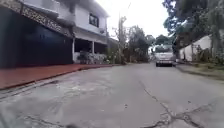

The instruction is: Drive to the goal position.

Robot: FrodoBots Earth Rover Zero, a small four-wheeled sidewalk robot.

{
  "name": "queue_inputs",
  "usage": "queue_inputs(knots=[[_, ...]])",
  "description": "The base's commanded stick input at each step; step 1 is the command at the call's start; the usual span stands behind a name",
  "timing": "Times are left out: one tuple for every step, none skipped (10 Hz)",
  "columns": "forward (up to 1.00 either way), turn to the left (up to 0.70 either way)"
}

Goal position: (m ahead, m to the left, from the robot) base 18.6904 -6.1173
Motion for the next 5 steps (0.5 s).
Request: queue_inputs(knots=[[0.85,-0.34],[0.85,0.0],[0.85,0.0],[0.85,0.0],[0.85,0.0]])
